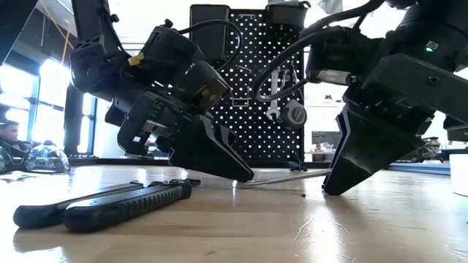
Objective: Hang tools onto peg board
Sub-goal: Hang the silver wrench on the pegboard
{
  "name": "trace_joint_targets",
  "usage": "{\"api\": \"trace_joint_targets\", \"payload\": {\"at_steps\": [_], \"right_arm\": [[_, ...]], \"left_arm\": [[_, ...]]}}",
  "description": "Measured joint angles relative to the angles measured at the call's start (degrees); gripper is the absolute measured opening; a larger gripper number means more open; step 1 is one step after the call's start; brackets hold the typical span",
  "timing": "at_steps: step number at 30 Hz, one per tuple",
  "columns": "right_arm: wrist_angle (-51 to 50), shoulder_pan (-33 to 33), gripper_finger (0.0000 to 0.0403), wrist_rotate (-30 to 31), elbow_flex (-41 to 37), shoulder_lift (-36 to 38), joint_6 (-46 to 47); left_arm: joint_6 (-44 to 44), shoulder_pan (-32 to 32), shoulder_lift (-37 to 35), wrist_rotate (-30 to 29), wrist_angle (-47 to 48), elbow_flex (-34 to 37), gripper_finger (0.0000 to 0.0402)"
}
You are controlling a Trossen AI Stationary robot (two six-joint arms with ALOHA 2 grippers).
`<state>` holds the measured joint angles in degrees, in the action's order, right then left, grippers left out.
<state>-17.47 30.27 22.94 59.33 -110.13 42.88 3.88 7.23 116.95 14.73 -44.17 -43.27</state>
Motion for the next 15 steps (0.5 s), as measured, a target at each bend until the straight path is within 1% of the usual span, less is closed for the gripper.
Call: {"api": "trace_joint_targets", "payload": {"at_steps": [4, 7, 11, 15], "right_arm": [[0.1, 0.8, 0.0102, 1.6, -0.1, -0.1, 1.3], [0.2, 1.6, 0.0102, 3.4, -0.1, -0.1, 3.0], [0.2, 2.7, 0.0102, 5.8, -0.2, -0.3, 5.8], [1.1, 3.6, 0.0102, 8.8, -0.3, -0.4, 6.4]], "left_arm": [[-2.1, -0.6, -0.1, 0.7, -1.2, 0.1, 0.0046], [-2.3, -1.3, -1.7, 0.6, -0.7, 0.2, 0.0047], [-2.0, -2.6, -6.4, 1.0, 2.4, 0.3, 0.0047], [-0.3, -3.9, -12.9, 2.7, 8.8, 0.3, 0.0052]]}}
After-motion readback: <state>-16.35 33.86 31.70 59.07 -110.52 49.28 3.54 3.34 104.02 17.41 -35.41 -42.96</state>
